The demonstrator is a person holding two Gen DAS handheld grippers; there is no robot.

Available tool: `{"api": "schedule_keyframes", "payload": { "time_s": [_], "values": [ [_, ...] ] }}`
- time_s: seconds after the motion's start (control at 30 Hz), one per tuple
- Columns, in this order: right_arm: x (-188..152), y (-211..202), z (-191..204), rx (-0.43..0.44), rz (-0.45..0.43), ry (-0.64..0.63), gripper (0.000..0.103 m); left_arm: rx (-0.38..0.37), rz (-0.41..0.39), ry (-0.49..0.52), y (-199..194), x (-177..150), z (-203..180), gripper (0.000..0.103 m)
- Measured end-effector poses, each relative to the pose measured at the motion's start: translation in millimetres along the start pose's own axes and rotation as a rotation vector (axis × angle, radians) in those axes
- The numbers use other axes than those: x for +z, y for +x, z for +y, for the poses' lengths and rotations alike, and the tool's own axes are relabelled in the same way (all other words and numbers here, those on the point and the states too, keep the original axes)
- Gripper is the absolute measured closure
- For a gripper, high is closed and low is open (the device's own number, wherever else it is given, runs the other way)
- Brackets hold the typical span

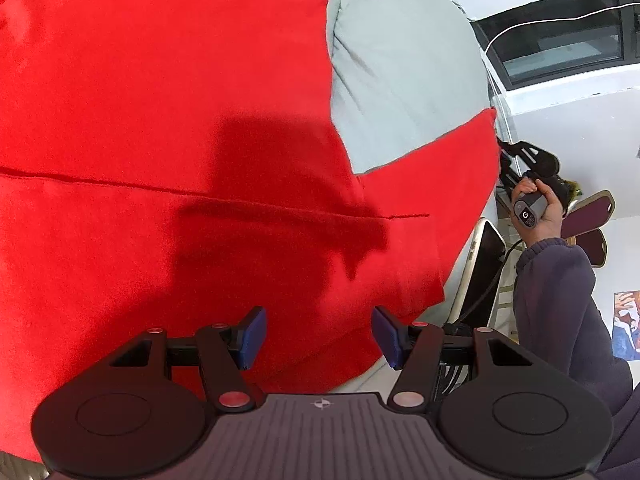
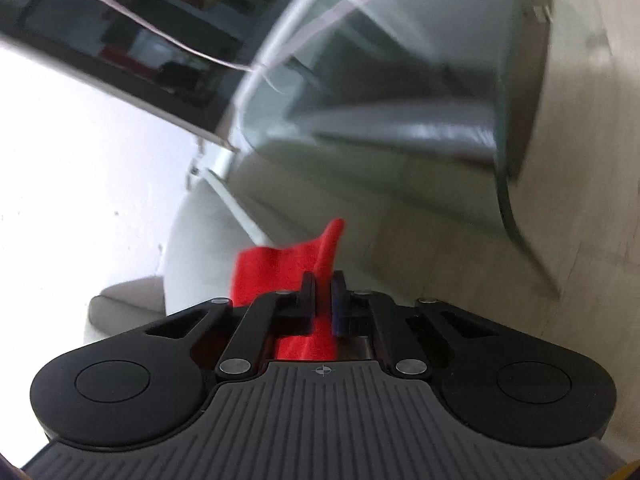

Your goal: Fold clothes

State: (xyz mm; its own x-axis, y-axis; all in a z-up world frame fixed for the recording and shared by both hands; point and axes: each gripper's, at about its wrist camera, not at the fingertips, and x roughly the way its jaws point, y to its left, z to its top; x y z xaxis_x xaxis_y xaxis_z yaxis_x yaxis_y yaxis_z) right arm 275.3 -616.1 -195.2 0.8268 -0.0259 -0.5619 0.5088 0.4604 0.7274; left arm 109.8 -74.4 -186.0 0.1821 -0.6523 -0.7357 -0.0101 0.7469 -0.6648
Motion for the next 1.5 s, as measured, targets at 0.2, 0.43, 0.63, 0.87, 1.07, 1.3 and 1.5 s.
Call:
{"api": "schedule_keyframes", "payload": {
  "time_s": [0.2, 0.43, 0.63, 0.87, 1.07, 1.3, 1.5],
  "values": [
    [-35.0, -77.7, 98.7, -0.149, -0.242, -0.517, 0.097, -0.017, -0.014, 0.049, -3.8, -10.3, -12.9, 0.047],
    [-134.5, -212.3, 181.4, -0.012, -0.456, -0.846, 0.097, -0.028, -0.129, 0.116, -51.2, -36.2, -14.3, 0.047],
    [-296.8, -277.5, 203.7, 0.067, -0.442, -1.127, 0.097, 0.082, -0.324, 0.045, -107.4, -71.2, 26.1, 0.049],
    [-469.9, -250.1, 174.2, 0.122, 0.048, -1.276, 0.097, 0.101, -0.468, -0.146, -157.8, -109.6, 86.2, 0.049],
    [-529.8, -242.4, 164.8, 0.232, 0.372, -1.493, 0.071, 0.064, -0.526, -0.233, -172.4, -120.2, 107.7, 0.049],
    [-445.9, -297.7, 163.6, 0.345, 0.444, -1.301, 0.052, 0.032, -0.463, -0.215, -152.9, -101.9, 106.9, 0.049],
    [-392.5, -296.0, 126.2, 0.194, 0.428, -1.043, 0.052, -0.01, -0.362, -0.274, -98.8, -57.5, 102.6, 0.054]
  ]
}}
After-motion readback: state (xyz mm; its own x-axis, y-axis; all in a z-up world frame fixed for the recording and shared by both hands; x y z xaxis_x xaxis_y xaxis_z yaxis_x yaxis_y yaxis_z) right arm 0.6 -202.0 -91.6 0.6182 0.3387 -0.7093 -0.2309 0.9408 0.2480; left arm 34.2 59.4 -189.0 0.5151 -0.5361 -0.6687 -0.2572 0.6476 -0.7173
